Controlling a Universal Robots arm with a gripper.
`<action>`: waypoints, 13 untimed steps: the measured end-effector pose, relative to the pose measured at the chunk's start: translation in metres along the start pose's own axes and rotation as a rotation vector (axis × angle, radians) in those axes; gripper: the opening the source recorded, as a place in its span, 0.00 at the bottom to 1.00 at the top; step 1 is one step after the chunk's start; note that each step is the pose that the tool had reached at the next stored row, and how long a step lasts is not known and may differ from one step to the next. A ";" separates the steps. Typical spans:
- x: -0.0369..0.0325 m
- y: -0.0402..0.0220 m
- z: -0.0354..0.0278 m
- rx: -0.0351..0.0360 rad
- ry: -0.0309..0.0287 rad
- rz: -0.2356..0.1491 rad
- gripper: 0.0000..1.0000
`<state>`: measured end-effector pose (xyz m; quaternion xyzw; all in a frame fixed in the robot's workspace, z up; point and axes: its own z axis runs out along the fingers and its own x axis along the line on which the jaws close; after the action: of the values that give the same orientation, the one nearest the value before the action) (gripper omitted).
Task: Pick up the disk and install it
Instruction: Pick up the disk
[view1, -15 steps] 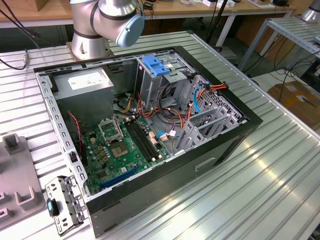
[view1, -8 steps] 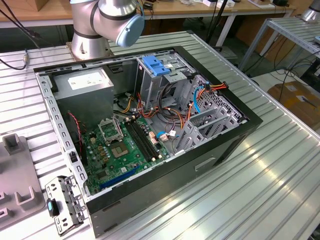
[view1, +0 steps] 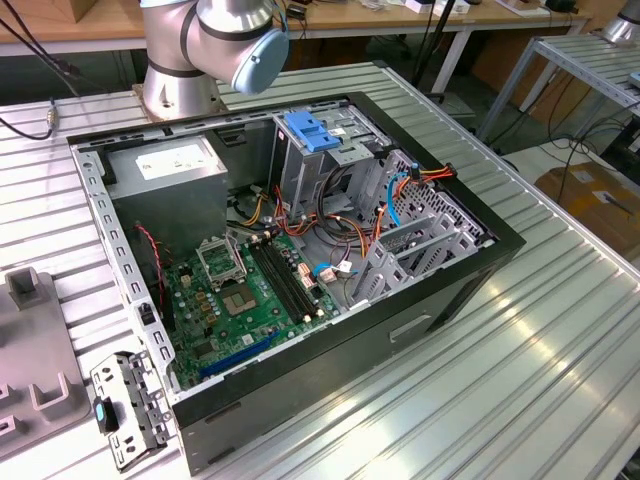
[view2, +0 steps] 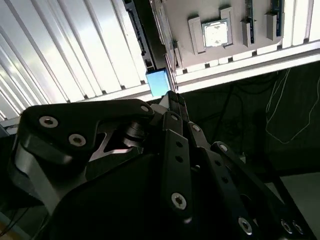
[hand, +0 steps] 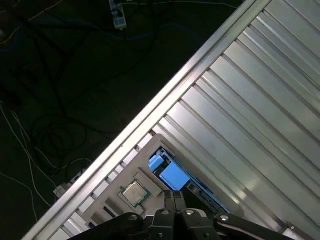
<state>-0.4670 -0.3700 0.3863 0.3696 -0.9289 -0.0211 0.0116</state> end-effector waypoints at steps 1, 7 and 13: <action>0.0000 0.0000 0.0000 0.0004 0.0030 -0.063 0.11; 0.0000 0.0000 0.0000 0.0011 0.0086 -0.180 0.11; 0.0000 0.0000 0.0000 0.0013 0.0100 -0.209 0.11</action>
<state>-0.4670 -0.3700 0.3863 0.4645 -0.8853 -0.0198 0.0138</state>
